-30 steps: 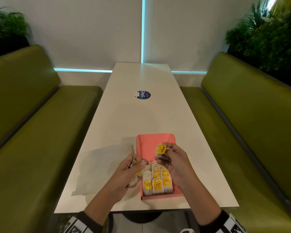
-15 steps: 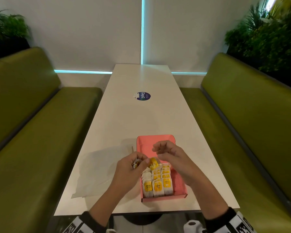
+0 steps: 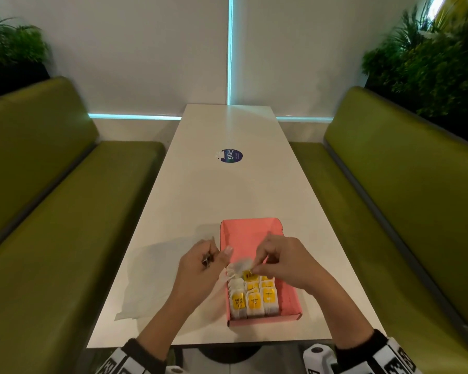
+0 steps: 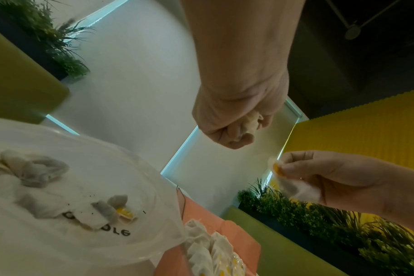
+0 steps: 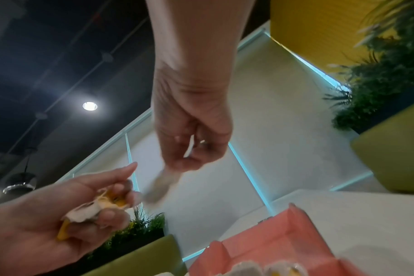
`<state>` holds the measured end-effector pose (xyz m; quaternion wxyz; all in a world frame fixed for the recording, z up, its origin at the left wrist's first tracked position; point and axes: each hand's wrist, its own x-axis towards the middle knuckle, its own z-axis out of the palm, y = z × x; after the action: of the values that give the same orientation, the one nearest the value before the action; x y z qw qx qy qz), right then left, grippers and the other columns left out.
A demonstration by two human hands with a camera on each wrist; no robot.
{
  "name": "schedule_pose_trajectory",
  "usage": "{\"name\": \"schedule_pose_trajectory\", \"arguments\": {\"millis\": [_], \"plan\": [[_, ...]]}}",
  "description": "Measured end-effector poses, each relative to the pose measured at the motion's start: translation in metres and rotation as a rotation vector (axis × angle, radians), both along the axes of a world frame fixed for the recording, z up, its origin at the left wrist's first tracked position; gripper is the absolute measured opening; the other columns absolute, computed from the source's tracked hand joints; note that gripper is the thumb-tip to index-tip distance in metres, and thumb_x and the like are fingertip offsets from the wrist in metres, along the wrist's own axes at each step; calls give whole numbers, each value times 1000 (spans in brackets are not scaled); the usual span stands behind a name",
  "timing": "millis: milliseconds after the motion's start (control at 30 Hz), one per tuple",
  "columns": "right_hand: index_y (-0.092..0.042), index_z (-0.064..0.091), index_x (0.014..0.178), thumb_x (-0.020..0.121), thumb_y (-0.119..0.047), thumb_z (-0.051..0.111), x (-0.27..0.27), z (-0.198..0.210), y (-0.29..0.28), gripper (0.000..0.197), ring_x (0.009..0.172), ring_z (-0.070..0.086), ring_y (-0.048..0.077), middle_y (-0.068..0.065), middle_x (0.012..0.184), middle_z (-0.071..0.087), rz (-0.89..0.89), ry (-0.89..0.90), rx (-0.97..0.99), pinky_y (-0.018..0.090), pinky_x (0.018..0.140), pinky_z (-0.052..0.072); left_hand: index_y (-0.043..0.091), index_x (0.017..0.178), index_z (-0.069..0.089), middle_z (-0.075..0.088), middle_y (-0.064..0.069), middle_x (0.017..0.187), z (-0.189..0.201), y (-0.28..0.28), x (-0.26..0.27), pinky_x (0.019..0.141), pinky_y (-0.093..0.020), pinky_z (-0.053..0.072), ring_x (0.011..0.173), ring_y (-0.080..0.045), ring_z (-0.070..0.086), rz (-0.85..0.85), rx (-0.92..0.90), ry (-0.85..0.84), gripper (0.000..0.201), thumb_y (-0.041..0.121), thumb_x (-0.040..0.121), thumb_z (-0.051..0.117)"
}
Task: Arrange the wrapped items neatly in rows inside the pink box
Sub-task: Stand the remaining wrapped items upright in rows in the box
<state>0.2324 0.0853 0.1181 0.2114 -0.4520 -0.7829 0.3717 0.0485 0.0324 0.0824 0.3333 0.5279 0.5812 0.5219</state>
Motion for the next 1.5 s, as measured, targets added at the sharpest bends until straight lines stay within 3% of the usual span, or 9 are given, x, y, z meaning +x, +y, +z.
{"name": "schedule_pose_trajectory", "arguments": {"millis": [100,200,367,567,867,1033,1267,1333,1500], "plan": [[-29,56,67,80,-13,70,1,-3,2,25,69,53,3,-15,76,57,-152,-2,146,14,65,39,18,64,55,59,1,72,1,1,1,53,-24,43,48,-7,47,-10,25,-38,25,35,82,59],[-25,54,74,85,-9,63,-2,-5,-1,21,72,53,-1,-11,74,59,-126,40,119,7,64,39,30,87,66,64,9,86,-2,0,2,58,-18,45,57,1,53,-64,38,14,9,25,86,59],[-24,54,75,86,-8,61,-5,-2,-6,21,64,52,0,-6,71,61,-57,104,32,7,63,39,40,108,63,65,21,102,-2,-3,10,81,-7,44,98,8,58,-138,35,72,41,33,69,76],[-18,62,87,82,-8,68,-6,-5,-9,12,70,57,4,-1,77,66,-102,307,-133,19,69,49,35,86,69,68,21,76,-4,-2,18,66,-9,44,71,2,61,-100,31,73,22,18,74,77],[-12,56,82,90,-7,56,-6,-13,-7,9,71,53,14,4,75,58,-153,338,-179,30,68,45,28,93,59,67,15,82,-7,-6,19,65,-21,52,76,-2,63,-33,10,-2,26,19,76,76],[-16,52,83,93,-5,52,-11,-10,-10,14,55,52,1,-1,72,58,-167,337,-128,17,51,44,26,80,64,67,19,83,-5,-10,25,67,-10,46,75,1,62,-39,29,-3,22,18,68,81],[-11,58,92,84,-8,66,-10,-9,-13,11,66,62,11,3,78,64,-169,502,-267,19,57,50,32,81,70,71,20,79,-6,-8,23,64,-11,47,72,3,63,-7,-20,-55,16,17,76,75],[-11,60,88,81,-4,69,-8,-9,-12,13,65,60,4,1,77,62,-174,511,-279,16,58,49,30,84,72,71,19,79,-6,-8,22,60,-11,46,68,4,62,-11,-38,-88,14,17,77,74],[-7,60,77,81,3,66,-7,-10,-11,12,70,57,13,4,73,59,-173,546,-293,18,59,49,21,78,73,70,16,70,-2,-7,21,52,-9,42,53,5,55,-19,-69,-176,8,13,78,73]]}}
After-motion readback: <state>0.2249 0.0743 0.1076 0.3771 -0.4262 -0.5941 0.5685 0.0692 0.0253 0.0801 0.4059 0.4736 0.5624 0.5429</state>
